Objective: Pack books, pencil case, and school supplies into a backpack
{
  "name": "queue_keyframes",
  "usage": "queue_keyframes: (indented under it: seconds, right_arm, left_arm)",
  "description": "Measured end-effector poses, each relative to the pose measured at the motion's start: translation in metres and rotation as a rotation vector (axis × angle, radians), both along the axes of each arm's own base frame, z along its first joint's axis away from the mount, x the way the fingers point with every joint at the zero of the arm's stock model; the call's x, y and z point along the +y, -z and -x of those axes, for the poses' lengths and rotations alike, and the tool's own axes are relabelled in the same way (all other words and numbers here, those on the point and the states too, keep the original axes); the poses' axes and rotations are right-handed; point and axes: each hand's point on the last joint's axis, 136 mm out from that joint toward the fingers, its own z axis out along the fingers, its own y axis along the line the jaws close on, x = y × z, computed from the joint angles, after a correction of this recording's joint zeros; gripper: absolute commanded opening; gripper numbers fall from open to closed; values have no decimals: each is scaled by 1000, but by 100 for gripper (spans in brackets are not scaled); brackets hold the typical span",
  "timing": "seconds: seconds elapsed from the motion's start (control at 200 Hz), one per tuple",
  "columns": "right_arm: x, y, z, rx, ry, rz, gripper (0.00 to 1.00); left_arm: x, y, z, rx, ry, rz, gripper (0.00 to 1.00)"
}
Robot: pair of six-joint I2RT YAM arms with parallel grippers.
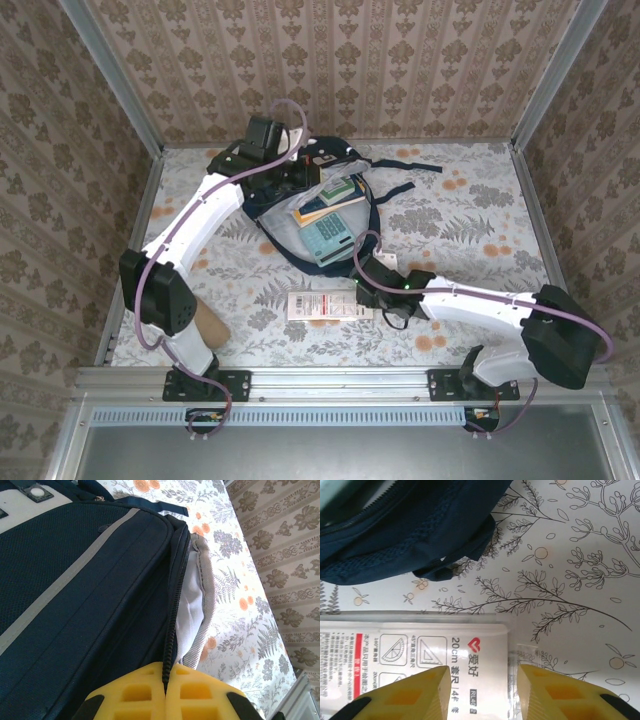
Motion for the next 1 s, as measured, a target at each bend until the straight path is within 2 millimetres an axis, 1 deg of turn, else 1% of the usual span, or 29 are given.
queue_keyframes:
  seconds: [0.08, 0.235, 0.29, 0.32, 0.465, 0.555, 0.62, 0.655, 0.73, 0.77, 0.995]
  right_arm:
    - [-1, 10, 1, 25, -4, 19, 42]
    - [-4, 39, 8, 101, -14, 89, 47]
    - [-5, 48, 11, 123, -18, 113, 47]
    - [-6, 50, 11, 126, -18, 123, 47]
    - [0, 50, 11, 120, -28, 135, 46]
    - [2, 51, 11, 114, -31, 152, 32]
    - [7, 51, 10, 108, -33, 148, 15]
    - [10, 50, 9, 101, -28, 140, 10]
    - [10, 49, 9, 97, -15, 134, 7]
    - [11, 49, 9, 96, -12, 132, 0]
    - [9, 42, 12, 90, -6, 105, 0]
  left_arm:
    - [-1, 1, 0, 2, 2, 0, 0]
    - [-1, 1, 0, 3, 3, 1, 0]
    - [-1, 1, 0, 3, 3, 0, 0]
    - [-1, 1, 0, 2, 3, 0, 0]
    - [-1, 1, 0, 2, 3, 0, 0]
    - [-1, 1, 0, 2, 3, 0, 0]
    - [-1, 1, 0, 2, 3, 0, 0]
    - [-1, 1, 0, 3, 3, 0, 0]
    - [-1, 1, 0, 2, 3, 0, 0]
    - [-1, 1, 0, 2, 3, 0, 0]
    - [-1, 1, 0, 3, 3, 0, 0]
